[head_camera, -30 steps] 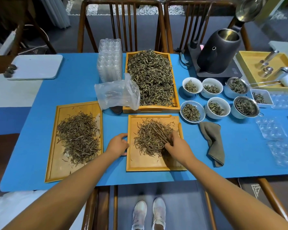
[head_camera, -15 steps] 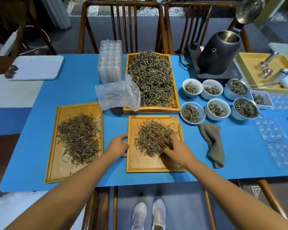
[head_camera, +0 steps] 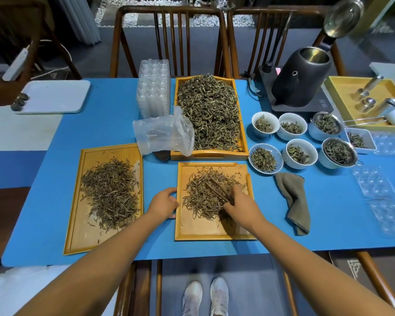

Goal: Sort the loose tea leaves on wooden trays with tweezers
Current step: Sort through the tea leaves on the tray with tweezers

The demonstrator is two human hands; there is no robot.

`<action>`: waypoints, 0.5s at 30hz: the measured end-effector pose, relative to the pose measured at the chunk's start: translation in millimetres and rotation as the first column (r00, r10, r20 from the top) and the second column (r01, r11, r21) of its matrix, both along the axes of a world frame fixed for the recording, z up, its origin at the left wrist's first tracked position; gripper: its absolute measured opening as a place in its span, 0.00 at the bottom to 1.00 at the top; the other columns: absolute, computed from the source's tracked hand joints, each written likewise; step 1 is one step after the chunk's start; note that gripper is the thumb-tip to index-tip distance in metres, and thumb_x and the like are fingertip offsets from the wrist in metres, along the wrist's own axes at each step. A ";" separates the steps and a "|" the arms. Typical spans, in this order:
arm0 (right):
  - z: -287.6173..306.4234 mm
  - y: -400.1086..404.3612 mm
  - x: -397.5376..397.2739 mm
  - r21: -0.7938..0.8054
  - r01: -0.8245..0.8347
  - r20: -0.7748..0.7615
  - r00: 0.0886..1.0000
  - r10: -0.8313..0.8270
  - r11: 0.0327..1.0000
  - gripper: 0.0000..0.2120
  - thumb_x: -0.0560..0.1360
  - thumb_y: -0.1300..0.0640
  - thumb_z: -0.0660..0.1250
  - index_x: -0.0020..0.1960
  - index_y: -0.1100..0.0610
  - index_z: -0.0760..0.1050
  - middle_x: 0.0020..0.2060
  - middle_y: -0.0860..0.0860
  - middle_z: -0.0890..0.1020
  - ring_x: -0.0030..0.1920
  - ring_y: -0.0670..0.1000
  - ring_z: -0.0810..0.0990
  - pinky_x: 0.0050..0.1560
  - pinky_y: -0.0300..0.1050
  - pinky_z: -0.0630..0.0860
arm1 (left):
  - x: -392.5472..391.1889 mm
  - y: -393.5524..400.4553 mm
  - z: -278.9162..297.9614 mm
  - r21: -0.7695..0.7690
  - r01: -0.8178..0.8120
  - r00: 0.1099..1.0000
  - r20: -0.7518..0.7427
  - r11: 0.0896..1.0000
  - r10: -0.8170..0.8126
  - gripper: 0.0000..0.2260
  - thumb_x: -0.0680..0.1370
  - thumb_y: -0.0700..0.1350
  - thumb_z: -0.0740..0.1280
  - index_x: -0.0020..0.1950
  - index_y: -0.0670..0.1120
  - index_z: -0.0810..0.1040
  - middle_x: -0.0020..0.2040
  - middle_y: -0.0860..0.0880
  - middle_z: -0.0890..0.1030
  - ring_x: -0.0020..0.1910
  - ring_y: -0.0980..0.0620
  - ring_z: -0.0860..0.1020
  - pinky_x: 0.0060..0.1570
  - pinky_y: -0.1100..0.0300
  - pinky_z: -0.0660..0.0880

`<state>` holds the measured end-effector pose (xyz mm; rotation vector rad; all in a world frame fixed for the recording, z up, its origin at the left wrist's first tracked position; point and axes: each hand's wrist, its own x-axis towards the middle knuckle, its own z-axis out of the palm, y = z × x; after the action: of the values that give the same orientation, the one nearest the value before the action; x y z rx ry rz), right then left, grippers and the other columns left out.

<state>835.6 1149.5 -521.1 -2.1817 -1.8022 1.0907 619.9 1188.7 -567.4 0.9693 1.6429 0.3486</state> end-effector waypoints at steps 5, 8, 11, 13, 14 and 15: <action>1.2 0.8 -1.4 -0.017 -0.029 -0.044 0.999 0.029 0.999 0.09 0.76 0.57 0.63 0.52 0.57 0.64 0.32 0.49 0.71 0.35 0.53 0.73 0.34 0.46 0.67 | -1.5 0.8 -0.7 0.000 0.010 1.000 -0.017 1.000 -0.010 0.24 0.76 0.31 0.63 0.71 0.45 0.68 0.38 0.49 0.72 0.44 0.49 0.75 0.41 0.53 0.81; 5.5 -2.5 6.2 -0.013 -0.054 -0.106 0.993 0.052 0.998 0.09 0.75 0.56 0.64 0.51 0.57 0.65 0.31 0.50 0.71 0.31 0.49 0.69 0.30 0.45 0.64 | -1.7 2.1 -1.1 -0.006 0.012 1.000 -0.021 1.000 -0.012 0.23 0.76 0.31 0.62 0.70 0.45 0.68 0.36 0.49 0.73 0.39 0.52 0.75 0.37 0.55 0.81; 7.9 -5.6 14.8 -0.039 -0.150 -0.069 0.987 0.147 0.988 0.10 0.75 0.56 0.64 0.53 0.56 0.66 0.32 0.48 0.72 0.32 0.48 0.70 0.31 0.42 0.64 | -2.0 2.9 -1.8 -0.012 0.005 1.000 -0.008 1.000 -0.005 0.23 0.76 0.30 0.62 0.70 0.44 0.69 0.37 0.49 0.72 0.41 0.50 0.74 0.38 0.53 0.80; 7.1 -5.7 17.4 -0.069 -0.202 -0.044 0.979 0.199 0.977 0.11 0.75 0.55 0.65 0.53 0.55 0.65 0.34 0.48 0.73 0.35 0.50 0.72 0.31 0.40 0.65 | -2.1 3.5 -2.5 -0.018 -0.005 1.000 0.000 1.000 0.005 0.23 0.76 0.30 0.62 0.70 0.44 0.69 0.37 0.49 0.72 0.44 0.48 0.74 0.40 0.51 0.80; 6.2 -5.0 17.1 -0.078 -0.215 -0.037 0.976 0.213 0.973 0.11 0.75 0.55 0.65 0.53 0.55 0.65 0.36 0.49 0.74 0.37 0.51 0.73 0.31 0.39 0.66 | -2.0 3.7 -2.4 -0.021 -0.008 1.000 0.002 1.000 0.008 0.23 0.76 0.30 0.63 0.70 0.44 0.69 0.37 0.49 0.72 0.44 0.48 0.74 0.40 0.50 0.80; 5.1 -4.0 15.9 -0.082 -0.217 -0.033 0.976 0.215 0.973 0.11 0.75 0.55 0.65 0.53 0.55 0.65 0.37 0.49 0.75 0.38 0.52 0.74 0.31 0.39 0.66 | -1.9 3.8 -2.1 -0.022 -0.008 1.000 -0.001 1.000 0.008 0.23 0.76 0.30 0.63 0.70 0.44 0.69 0.37 0.49 0.72 0.44 0.48 0.74 0.39 0.51 0.80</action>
<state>851.5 1145.4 -516.0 -2.0433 -2.0574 1.2526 618.0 1192.5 -569.5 0.9465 1.6482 0.3345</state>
